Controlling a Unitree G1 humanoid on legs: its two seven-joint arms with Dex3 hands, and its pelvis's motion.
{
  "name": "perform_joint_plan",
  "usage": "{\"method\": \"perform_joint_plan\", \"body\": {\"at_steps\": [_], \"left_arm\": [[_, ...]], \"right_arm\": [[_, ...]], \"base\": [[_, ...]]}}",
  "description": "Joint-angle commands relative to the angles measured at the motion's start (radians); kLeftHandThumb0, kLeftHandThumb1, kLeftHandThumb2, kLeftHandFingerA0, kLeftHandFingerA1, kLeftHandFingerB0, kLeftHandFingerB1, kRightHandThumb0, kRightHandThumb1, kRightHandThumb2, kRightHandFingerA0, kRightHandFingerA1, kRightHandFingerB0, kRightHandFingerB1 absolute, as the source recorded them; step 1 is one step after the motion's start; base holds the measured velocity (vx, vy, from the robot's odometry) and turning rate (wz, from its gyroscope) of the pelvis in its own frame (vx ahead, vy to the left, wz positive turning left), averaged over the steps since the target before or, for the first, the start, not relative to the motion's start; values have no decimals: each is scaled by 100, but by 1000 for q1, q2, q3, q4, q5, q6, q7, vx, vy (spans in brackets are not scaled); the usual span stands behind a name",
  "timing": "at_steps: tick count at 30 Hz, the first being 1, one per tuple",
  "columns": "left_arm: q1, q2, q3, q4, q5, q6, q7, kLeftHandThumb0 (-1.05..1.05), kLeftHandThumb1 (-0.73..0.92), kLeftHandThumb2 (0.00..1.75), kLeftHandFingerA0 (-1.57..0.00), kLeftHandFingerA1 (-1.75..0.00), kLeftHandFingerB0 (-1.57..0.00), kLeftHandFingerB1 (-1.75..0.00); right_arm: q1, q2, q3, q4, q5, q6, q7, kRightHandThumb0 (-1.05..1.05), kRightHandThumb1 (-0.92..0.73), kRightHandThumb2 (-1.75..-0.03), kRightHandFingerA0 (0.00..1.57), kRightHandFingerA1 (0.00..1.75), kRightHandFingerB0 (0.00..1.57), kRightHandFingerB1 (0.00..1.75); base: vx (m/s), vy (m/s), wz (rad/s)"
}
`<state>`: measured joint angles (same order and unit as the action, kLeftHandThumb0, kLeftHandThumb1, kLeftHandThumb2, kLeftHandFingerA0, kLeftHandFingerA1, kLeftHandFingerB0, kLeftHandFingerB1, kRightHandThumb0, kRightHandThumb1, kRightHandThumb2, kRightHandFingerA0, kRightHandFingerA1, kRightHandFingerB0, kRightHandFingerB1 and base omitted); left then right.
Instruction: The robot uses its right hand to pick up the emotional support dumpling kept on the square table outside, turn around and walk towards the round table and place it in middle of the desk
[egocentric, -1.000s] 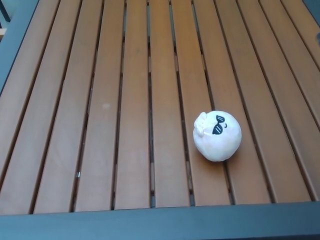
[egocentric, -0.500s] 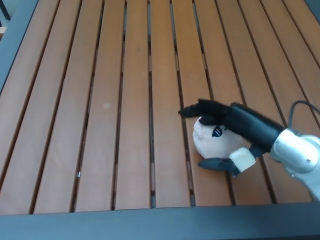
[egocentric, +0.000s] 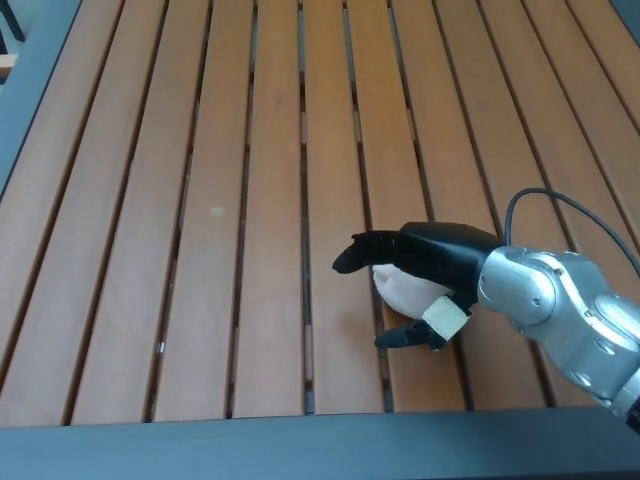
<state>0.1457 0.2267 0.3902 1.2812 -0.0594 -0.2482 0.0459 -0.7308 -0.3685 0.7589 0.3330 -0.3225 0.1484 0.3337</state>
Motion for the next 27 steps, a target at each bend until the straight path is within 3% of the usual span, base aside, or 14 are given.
{"method": "perform_joint_plan", "body": {"at_steps": [1,6,7,13,14,17,18,25,27], "left_arm": [[11,0,9,3,-21,-101,-1,-13,60,69,-90,-95,-87,-72],[18,-1,-7,3,-5,-108,13,-18,62,65,-91,-95,-88,-71],[16,-3,-1,5,-12,-106,7,-13,59,69,-90,-96,-88,-72],[13,-4,7,6,-22,-105,-1,-13,59,69,-90,-96,-88,-72],[11,-1,7,8,-20,-109,-2,-10,57,73,-90,-96,-88,-75],[10,0,7,9,-19,-112,-3,-10,57,73,-90,-96,-88,-75],[14,-1,-1,8,-11,-110,4,-9,57,72,-86,-92,-87,-73],[20,-2,-15,11,-1,-104,12,-10,58,72,-87,-96,-90,-76],[24,-5,-13,12,-6,-108,4,-11,57,72,-85,-95,-88,-75]], "right_arm": [[28,-37,18,53,-122,-21,27,-60,-60,-58,30,51,38,39],[32,-62,43,71,-227,-136,-58,-67,-59,-61,34,53,44,42],[23,-68,58,82,-275,-158,-100,-65,-66,-60,30,55,44,44],[12,-68,67,105,-344,-189,-150,-65,-66,-60,30,55,44,44],[-1,-74,78,117,-397,-183,-193,-59,-50,-87,23,58,38,55],[-6,-73,78,128,-428,-188,-215,-59,-50,-87,23,58,38,55],[4,-77,85,131,-448,-158,-207,-41,-64,-59,12,47,37,38],[34,-86,116,142,-547,-36,-130,-32,-70,-62,5,39,32,34],[36,-115,163,152,-655,26,-116,-36,-74,-63,12,40,38,33]], "base": [[0,0,0],[0,0,0],[0,0,0],[0,0,0],[0,0,0],[0,0,0],[0,0,0],[0,0,0],[0,0,0]]}}
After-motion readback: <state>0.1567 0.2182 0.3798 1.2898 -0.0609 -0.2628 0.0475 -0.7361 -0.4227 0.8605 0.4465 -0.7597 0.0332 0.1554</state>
